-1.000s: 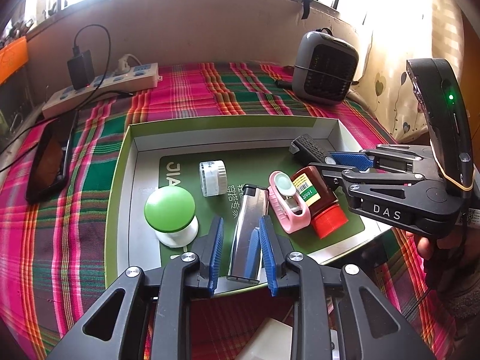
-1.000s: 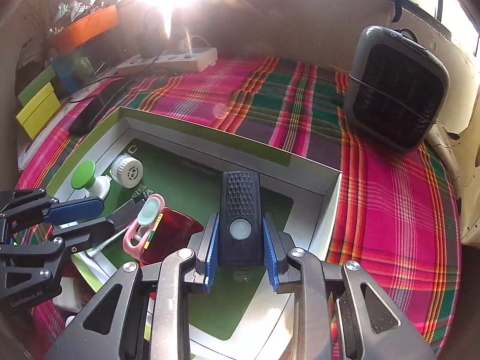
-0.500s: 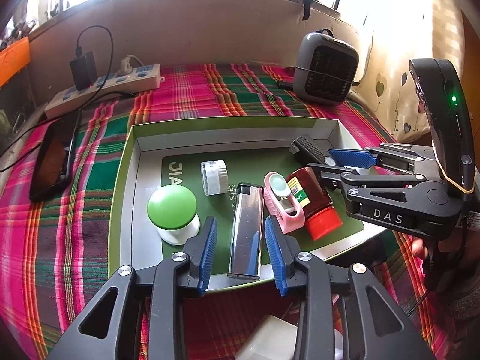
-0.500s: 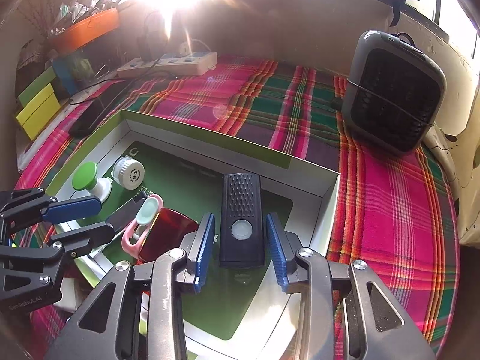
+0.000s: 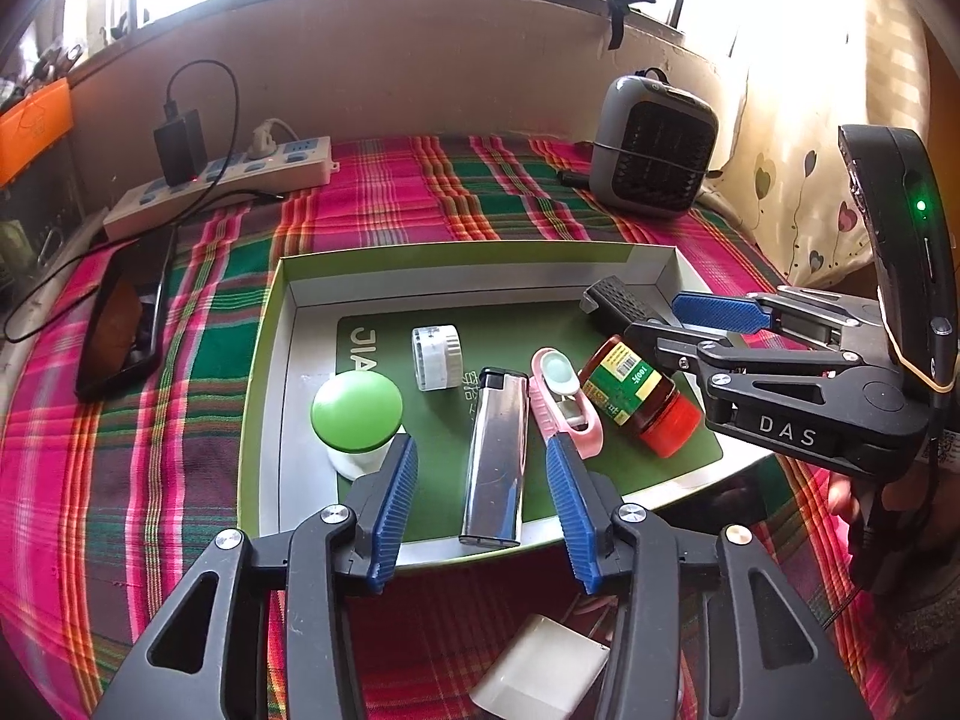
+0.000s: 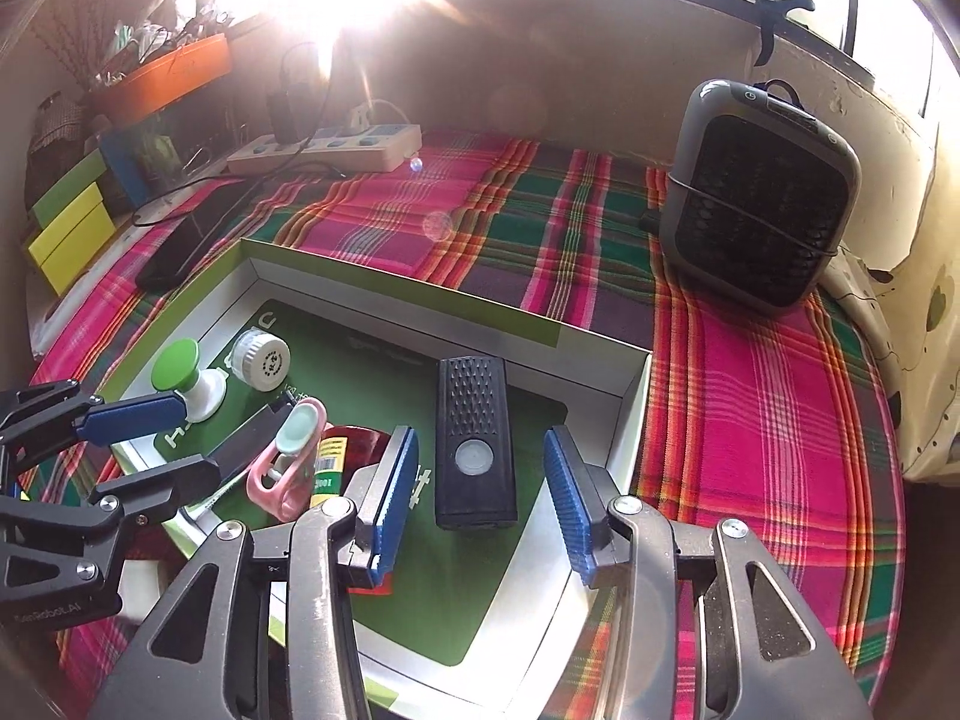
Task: Organize rigid objects
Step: 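Lower and open both grippers to set the lighter and remote in the tray, then withdraw both grippers from the tray toward the remaining items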
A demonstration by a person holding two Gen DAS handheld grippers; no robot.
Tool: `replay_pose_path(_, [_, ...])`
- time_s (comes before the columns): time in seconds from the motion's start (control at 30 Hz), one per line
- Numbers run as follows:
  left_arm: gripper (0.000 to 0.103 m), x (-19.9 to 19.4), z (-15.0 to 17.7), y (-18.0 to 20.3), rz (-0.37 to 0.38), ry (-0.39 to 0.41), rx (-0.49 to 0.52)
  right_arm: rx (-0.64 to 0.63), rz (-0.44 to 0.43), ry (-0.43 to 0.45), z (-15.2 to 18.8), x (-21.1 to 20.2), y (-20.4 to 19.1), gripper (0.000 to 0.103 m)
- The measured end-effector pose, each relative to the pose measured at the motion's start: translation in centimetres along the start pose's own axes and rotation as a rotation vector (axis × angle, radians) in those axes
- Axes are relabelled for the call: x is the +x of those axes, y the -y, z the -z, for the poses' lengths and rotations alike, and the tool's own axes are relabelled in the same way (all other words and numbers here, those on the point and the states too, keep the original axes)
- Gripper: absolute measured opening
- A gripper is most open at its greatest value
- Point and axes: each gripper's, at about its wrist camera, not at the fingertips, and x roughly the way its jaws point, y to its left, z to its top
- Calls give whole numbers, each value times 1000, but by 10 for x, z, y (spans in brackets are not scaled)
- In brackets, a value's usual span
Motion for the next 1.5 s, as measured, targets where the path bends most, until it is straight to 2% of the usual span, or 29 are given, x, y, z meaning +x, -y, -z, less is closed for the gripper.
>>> replay_pose_path(0.5, [44,-32,7,-1,-3,53,-13,39,39,53,13,-28,-6,45])
replay_pose_path(0.83, [44,-56,26,-12,-2,82,-45,80,18,77,33,-51,-9,45])
replay_pose_path(1.07, [44,-71,41,-21,17,99,-70,89,-31,115,53,-77,-22,45])
replay_pose_path(1.23, [44,-74,52,-27,16,90,-83,86,-124,85,68,-83,-37,46])
replay_pose_path(1.3, [44,-76,55,-29,19,92,-91,79,-139,70,73,-82,-45,49])
replay_pose_path(1.37, [45,-77,58,-29,29,94,-94,72,-155,61,78,-81,-52,61])
replay_pose_path(1.5, [46,-78,64,-31,42,89,-95,74,-204,35,87,-76,-65,62])
